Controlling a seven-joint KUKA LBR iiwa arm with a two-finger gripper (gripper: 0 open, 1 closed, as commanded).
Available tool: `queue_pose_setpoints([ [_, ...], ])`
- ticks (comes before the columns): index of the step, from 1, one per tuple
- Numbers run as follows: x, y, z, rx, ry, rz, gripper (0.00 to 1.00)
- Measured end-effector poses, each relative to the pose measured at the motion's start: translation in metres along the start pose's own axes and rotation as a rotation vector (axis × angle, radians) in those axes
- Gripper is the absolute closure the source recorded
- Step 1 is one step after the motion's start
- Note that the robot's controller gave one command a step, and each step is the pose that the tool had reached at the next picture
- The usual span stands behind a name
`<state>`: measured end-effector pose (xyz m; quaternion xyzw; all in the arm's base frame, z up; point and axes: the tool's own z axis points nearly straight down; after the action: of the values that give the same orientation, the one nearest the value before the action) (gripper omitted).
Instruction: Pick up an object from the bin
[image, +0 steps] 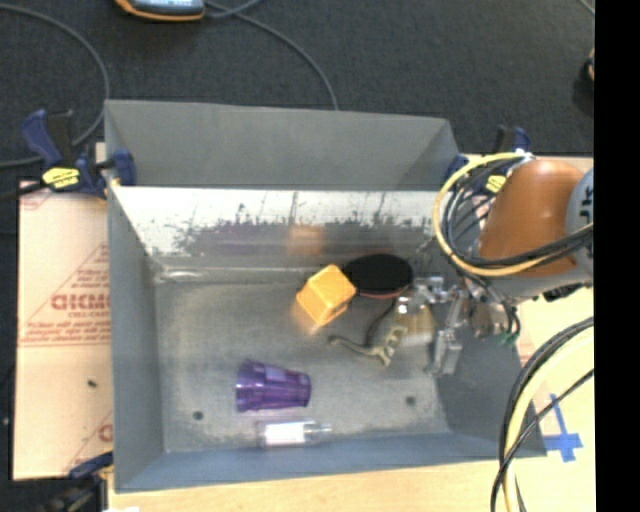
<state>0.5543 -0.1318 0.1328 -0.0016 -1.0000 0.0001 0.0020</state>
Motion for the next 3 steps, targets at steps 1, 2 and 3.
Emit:
queue_pose_setpoints([
  [1, -0.002, 0.0, -0.005, 0.002, -0.008, -0.005, 0.0],
  [2, -0.06, 0.02, 0.061, 0.001, -0.001, -0.455, 0.0],
  [3, -0.068, 0.011, -0.003, 0.007, -0.016, -0.446, 0.0],
])
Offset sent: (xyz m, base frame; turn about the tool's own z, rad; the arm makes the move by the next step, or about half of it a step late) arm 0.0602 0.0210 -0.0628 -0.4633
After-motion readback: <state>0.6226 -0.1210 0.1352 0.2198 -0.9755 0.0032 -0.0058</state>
